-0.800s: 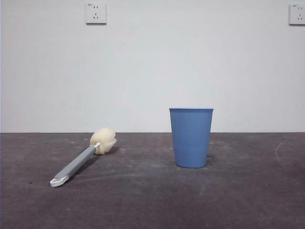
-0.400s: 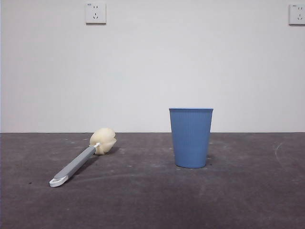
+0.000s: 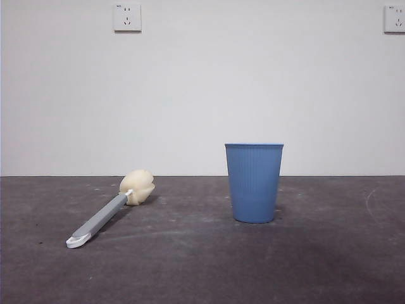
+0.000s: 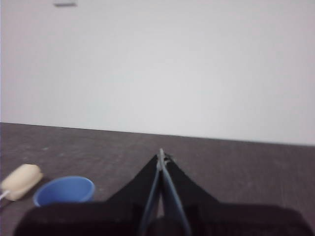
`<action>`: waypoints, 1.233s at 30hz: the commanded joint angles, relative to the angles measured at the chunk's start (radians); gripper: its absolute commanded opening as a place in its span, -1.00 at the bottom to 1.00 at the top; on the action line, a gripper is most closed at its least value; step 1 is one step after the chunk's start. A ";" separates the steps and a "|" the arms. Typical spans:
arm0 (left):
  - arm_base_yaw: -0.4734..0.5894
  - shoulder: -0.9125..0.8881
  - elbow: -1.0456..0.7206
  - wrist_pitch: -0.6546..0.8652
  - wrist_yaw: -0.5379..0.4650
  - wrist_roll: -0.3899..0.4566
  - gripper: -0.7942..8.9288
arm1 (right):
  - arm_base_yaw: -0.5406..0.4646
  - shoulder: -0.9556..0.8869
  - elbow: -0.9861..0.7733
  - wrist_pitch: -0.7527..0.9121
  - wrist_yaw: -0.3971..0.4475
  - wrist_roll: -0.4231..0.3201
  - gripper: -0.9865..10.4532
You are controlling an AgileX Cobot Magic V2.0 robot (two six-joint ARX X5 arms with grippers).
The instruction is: Pick up the cup brush,pick up the cup,insert the brush into the cup,clean the cup,put the cup brush back,put the cup back to the fixed position on the table
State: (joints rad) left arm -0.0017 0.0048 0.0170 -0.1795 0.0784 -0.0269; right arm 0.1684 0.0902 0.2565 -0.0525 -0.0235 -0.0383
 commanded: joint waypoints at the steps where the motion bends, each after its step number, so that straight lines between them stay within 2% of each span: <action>1: 0.003 -0.002 -0.014 0.006 0.002 -0.004 -0.84 | -0.032 -0.045 -0.087 0.033 0.004 0.051 -0.82; 12: 0.003 -0.002 -0.014 0.006 0.002 -0.004 -0.84 | -0.117 -0.088 -0.252 0.015 -0.003 0.087 -0.82; 17: 0.003 -0.002 -0.014 0.006 0.002 -0.004 -0.84 | -0.130 -0.088 -0.252 -0.134 -0.008 0.063 -0.82; 19: 0.003 -0.002 -0.014 0.006 0.002 -0.004 -0.84 | -0.130 -0.088 -0.252 -0.130 -0.034 0.045 -0.82; 37: 0.003 -0.002 -0.014 0.006 0.002 -0.004 -0.84 | -0.129 -0.088 -0.252 -0.128 -0.025 0.048 -0.82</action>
State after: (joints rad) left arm -0.0017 0.0048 0.0170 -0.1791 0.0784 -0.0269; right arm 0.0391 0.0040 0.0162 -0.1719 -0.0490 0.0143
